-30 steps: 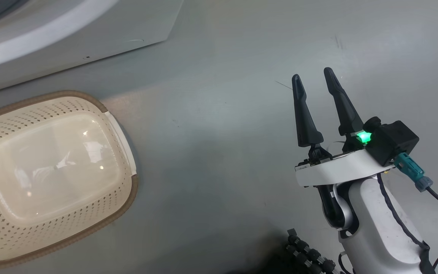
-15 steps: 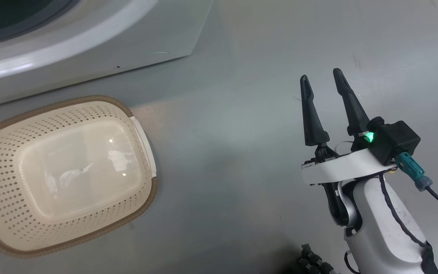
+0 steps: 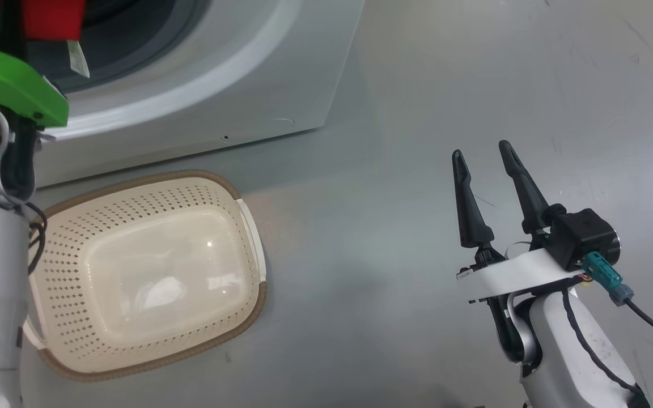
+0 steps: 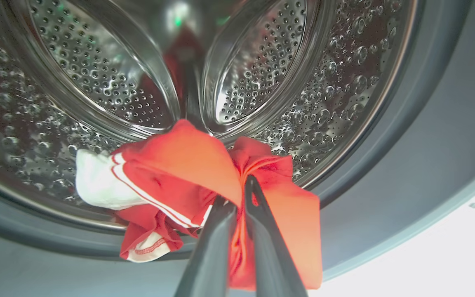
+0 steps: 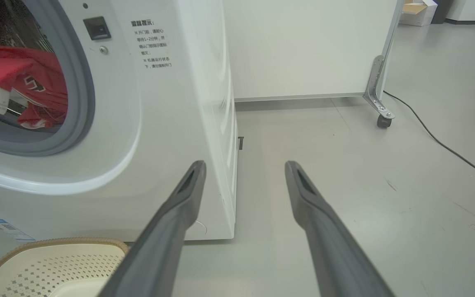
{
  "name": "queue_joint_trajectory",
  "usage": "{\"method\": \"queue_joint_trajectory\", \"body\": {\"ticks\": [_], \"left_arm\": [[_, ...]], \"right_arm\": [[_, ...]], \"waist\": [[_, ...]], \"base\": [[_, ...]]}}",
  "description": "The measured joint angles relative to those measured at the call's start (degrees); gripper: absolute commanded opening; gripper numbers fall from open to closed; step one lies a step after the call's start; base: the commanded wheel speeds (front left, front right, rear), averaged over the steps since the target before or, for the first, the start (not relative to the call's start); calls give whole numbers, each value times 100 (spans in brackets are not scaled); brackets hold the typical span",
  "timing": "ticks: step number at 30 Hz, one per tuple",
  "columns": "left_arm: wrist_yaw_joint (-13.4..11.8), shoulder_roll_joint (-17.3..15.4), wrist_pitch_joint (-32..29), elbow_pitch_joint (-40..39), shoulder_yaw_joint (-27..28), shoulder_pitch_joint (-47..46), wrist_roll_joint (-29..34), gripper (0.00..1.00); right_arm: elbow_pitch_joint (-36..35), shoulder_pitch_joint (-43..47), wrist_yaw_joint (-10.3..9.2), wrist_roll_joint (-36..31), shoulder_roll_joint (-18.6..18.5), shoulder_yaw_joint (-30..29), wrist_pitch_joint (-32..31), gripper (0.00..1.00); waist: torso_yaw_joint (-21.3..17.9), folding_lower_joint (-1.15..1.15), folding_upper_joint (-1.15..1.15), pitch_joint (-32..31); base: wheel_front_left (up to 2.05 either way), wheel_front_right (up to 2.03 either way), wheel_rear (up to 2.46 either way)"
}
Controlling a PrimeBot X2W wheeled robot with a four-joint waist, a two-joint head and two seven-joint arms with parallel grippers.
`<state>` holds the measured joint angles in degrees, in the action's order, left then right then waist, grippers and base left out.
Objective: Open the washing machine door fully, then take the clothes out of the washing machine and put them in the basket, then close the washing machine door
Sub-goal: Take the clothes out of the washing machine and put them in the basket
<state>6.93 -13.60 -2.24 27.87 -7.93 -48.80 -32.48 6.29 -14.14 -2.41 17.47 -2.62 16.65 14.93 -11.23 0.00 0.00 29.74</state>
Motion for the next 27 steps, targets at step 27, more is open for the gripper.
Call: {"method": "queue_joint_trajectory", "body": {"ticks": [27], "left_arm": [[-364, 202, 1551, -1785, -12, 1593, 700, 0]], "right_arm": [[108, 742, 140, -76, 1, -259, 0, 100]], "waist": [[714, 0, 0, -1331]], "base": [[0, 0, 0]]}}
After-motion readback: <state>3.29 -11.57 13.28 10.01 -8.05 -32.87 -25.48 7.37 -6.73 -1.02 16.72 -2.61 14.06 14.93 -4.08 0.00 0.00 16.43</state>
